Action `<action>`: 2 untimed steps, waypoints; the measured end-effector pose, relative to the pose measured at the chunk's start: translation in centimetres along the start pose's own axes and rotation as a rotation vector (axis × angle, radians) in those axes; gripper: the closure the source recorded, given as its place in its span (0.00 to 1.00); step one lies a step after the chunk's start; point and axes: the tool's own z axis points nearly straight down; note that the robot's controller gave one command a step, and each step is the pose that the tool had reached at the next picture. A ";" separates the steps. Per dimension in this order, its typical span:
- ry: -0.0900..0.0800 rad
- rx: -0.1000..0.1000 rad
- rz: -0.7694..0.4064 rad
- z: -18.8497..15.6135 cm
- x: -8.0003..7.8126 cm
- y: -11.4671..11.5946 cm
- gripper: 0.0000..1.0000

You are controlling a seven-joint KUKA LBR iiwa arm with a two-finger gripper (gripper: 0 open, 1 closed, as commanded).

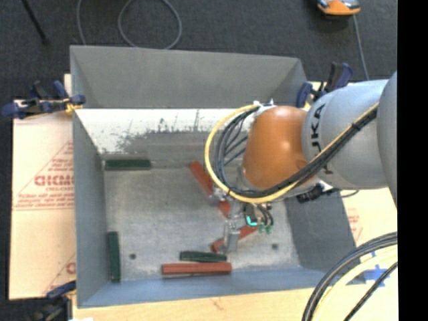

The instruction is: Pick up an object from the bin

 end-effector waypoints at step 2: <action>-0.014 0.002 -0.111 5.5 4.1 -5.2 1.00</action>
Offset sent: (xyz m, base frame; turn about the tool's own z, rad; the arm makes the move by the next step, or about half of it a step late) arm -0.0429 -0.0514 -0.0564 -0.1157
